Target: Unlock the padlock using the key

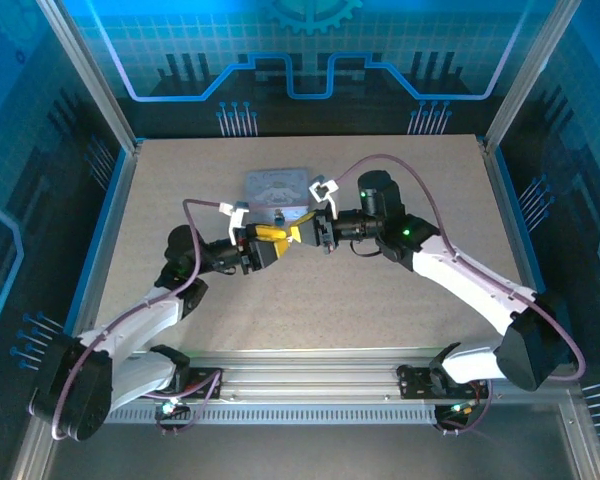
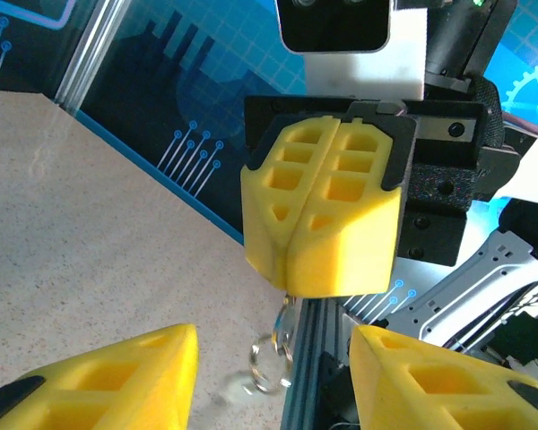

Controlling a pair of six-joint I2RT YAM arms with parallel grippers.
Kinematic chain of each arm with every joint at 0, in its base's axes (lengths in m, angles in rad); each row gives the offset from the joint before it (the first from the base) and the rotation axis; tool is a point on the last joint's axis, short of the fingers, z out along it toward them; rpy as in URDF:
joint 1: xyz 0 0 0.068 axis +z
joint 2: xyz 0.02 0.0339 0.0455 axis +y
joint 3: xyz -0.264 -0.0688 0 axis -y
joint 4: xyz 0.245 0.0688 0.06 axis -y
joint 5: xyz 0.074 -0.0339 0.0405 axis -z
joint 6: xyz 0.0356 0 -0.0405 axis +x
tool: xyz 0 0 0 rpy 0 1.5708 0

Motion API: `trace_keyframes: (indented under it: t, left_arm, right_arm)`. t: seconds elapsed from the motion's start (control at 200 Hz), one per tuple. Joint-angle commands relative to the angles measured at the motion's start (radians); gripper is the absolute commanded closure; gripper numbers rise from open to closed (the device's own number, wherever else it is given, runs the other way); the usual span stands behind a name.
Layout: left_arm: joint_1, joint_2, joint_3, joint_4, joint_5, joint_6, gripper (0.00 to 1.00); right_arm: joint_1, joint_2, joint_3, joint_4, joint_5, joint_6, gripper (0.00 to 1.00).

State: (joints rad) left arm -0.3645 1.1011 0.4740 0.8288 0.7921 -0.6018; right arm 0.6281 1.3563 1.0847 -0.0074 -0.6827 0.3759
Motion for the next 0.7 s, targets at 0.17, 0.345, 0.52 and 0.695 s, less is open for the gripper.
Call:
trace_keyframes:
  t: [0.17,0.345,0.52,0.695]
  left_arm:
    - [-0.008,0.058,0.014,0.156,0.024,-0.043,0.64]
    - [-0.008,0.066,0.014,0.154,0.035,-0.053,0.74]
    - [-0.008,0.058,0.007,0.132,0.035,-0.055,0.69]
    - [-0.008,0.049,0.007,0.106,0.031,-0.046,0.71]
  right_arm:
    - [0.013,0.001,0.025,0.017,-0.041,-0.004,1.00]
    - [0.012,-0.004,0.018,0.028,-0.033,0.002,1.00]
    - [0.009,-0.010,0.006,0.050,-0.020,0.012,1.00]
    - [0.004,-0.018,0.001,0.058,-0.019,0.017,1.00]
